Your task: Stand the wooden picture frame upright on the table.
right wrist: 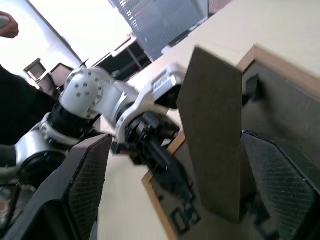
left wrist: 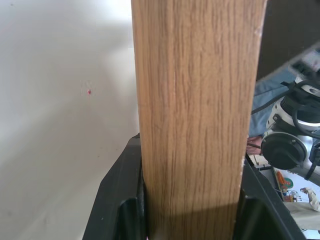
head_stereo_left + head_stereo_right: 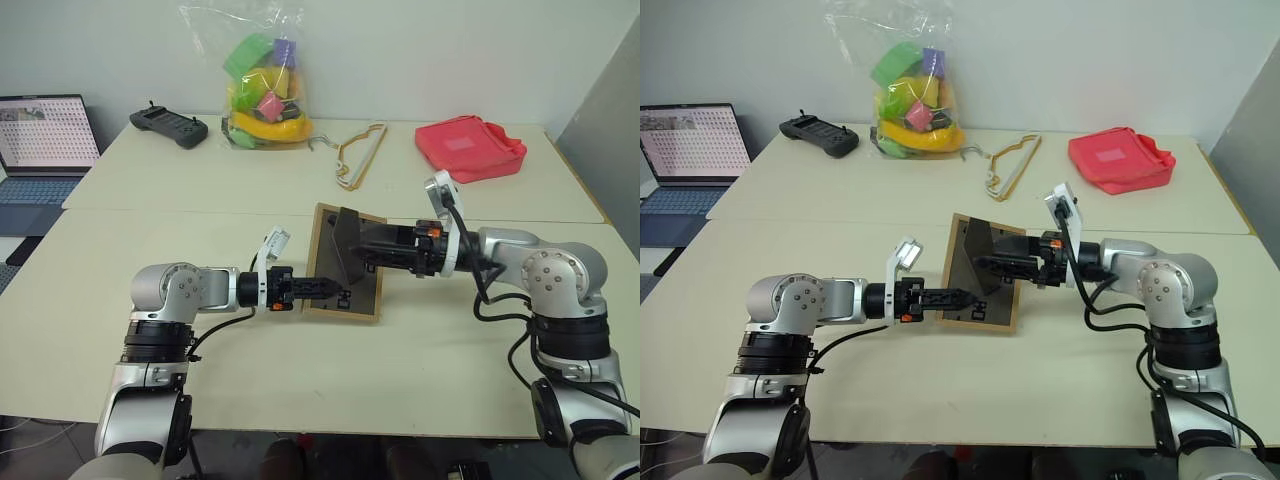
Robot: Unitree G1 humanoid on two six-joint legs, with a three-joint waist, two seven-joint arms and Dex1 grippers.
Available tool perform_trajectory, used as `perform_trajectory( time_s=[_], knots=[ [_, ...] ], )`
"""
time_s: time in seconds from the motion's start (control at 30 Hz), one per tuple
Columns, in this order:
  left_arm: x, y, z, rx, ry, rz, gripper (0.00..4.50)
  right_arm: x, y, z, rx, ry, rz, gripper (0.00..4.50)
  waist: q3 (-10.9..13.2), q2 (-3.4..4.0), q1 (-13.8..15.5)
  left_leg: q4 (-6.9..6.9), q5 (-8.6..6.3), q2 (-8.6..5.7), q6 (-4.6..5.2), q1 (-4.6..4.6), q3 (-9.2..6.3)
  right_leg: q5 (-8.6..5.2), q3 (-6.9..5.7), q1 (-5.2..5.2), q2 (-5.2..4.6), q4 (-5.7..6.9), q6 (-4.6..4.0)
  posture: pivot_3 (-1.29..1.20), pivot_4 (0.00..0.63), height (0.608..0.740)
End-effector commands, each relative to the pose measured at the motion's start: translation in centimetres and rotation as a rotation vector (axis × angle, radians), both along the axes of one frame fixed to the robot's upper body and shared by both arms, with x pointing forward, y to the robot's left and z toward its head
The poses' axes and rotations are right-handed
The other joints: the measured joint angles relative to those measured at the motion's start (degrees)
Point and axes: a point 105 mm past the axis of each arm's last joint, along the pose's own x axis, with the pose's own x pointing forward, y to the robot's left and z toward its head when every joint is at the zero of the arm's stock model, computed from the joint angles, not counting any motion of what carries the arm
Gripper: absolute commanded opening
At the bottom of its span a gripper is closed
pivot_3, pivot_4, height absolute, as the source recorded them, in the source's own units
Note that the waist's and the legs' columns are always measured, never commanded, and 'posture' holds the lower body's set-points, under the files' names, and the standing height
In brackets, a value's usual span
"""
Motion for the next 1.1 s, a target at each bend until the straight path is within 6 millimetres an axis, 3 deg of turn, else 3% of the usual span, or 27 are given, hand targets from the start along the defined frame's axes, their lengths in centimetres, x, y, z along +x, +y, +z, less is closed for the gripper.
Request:
perform_trajectory(
  time_s=[0.03,0.17,0.23,0.37,0.5,0.6,0.7,0.9,1.1],
  knots=[
    [-0.5,0.0,2.1,-0.062,-0.054,-0.041,1.3,-0.8,-1.6,0.2,-0.028,-0.03,-0.002,4.36,0.0,0.0,0.0,0.0,0.0,0.0,0.0,-0.01,0.01,0.0,0.02,0.0,0.0,-0.01,0.0,0.0,0.15,0.74],
    [-0.6,0.4,2.1,-0.07,-0.032,-0.039,1.3,0.2,-4.2,-0.8,-0.101,-0.071,-0.127,4.36,0.0,-0.03,0.1,0.01,-0.04,-0.02,0.07,0.01,0.02,0.0,0.02,0.02,-0.01,0.01,0.0,0.0,0.15,0.74],
    [-0.6,0.7,2.5,-0.106,0.008,-0.034,1.3,1.6,-5.8,-1.6,-0.238,-0.284,-0.248,4.36,0.0,-0.04,0.2,0.02,-0.04,-0.02,0.08,0.02,0.02,0.0,0.02,0.02,0.0,0.05,0.01,0.0,0.15,0.74],
    [-1.6,0.9,2.2,-0.072,0.051,-0.077,1.3,2.8,-8.1,-4.2,-0.523,-0.716,-0.304,4.36,0.1,-0.14,0.1,0.02,-0.05,-0.05,0.09,0.01,0.02,-0.04,0.01,0.02,0.01,-0.01,0.07,0.0,0.15,0.74],
    [-1.9,0.9,2.9,-0.09,0.093,-0.099,1.3,3.9,-9.1,-4.0,-0.664,-1.194,-0.357,4.36,0.3,-0.24,-0.1,0.05,0.02,-0.05,-0.03,0.03,0.12,-0.04,0.11,0.01,0.0,0.03,0.09,0.0,0.15,0.74],
    [-1.9,0.8,3.4,-0.115,0.104,-0.117,1.3,3.2,-7.8,-1.9,-0.687,-1.651,-0.302,4.36,0.3,-0.26,-0.2,0.08,0.08,-0.05,-0.15,0.07,0.16,-0.03,0.17,0.0,0.0,0.1,0.08,0.0,0.15,0.74],
    [-1.9,0.5,4.3,-0.162,0.111,-0.145,1.3,1.5,-5.9,-0.6,-0.567,-1.918,-0.231,4.36,0.3,-0.25,-0.3,0.09,0.1,-0.04,-0.18,0.12,0.17,-0.03,0.22,-0.04,0.01,0.21,0.08,0.0,0.15,0.74],
    [-2.4,-0.4,4.9,-0.202,0.133,-0.194,1.3,0.2,-3.2,-2.2,-0.439,-2.055,-0.105,4.36,0.3,-0.26,-0.2,0.09,0.13,-0.02,-0.24,0.13,0.13,-0.03,0.19,0.01,0.0,0.17,0.07,0.0,0.15,0.74],
    [-3.2,-0.9,5.0,-0.225,0.157,-0.235,1.3,2.3,-1.7,-1.9,-0.469,-2.093,-0.122,4.36,0.3,-0.27,-0.3,0.2,0.25,-0.09,-0.44,0.22,0.09,-0.02,0.27,0.0,-0.1,0.45,0.06,0.0,0.15,0.74]
  ],
)
